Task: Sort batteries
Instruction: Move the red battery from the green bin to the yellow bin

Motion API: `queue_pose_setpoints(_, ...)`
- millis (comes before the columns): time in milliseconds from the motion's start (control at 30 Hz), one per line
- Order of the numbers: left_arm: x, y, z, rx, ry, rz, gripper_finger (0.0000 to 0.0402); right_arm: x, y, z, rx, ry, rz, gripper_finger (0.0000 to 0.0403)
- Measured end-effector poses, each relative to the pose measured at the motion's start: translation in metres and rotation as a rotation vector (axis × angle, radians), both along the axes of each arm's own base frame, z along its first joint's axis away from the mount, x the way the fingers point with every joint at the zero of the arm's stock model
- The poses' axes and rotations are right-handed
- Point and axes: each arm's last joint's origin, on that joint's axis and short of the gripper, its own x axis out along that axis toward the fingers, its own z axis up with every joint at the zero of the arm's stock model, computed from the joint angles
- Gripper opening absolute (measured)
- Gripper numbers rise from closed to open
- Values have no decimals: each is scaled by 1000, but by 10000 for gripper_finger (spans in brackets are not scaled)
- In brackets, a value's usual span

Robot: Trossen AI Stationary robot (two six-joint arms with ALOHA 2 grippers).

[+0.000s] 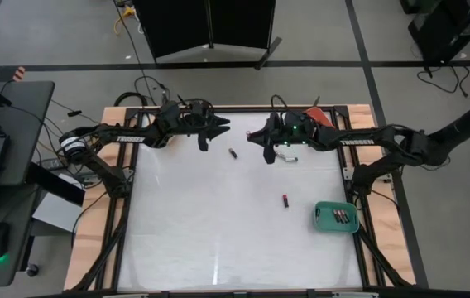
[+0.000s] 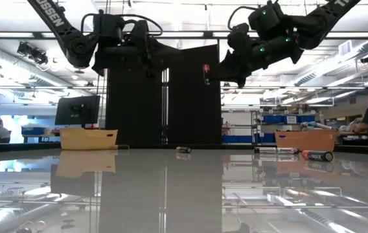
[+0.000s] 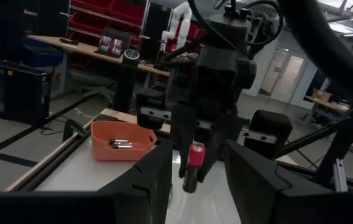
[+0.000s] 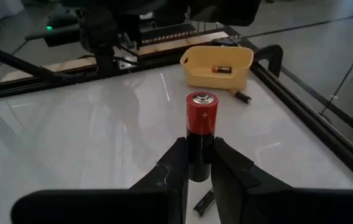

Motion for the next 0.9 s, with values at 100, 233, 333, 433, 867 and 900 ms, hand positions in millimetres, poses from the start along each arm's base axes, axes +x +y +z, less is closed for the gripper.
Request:
queue_pose_setpoints(100,0,0,0,0,-2,2,155,2,-5,0,-8,-40,8,57)
queue_pose_setpoints(233,0,0,0,-1,-1,11,169,4,-10,0,-16,-80,25,57)
queue_pose_setpoints(333,0,0,0,0,-3,11,183,3,-12,2,-25,-96,23,57)
queue_pose_setpoints(433,1,-1,0,2,-2,-2,195,3,-13,4,-39,-113,21,57)
queue_pose_setpoints(867,28,8,-3,-30,52,-13,227,3,-13,5,-58,-123,35,57)
queue_pose_setpoints(900,33,11,-2,-25,52,-22,228,3,-13,5,-58,-123,34,57)
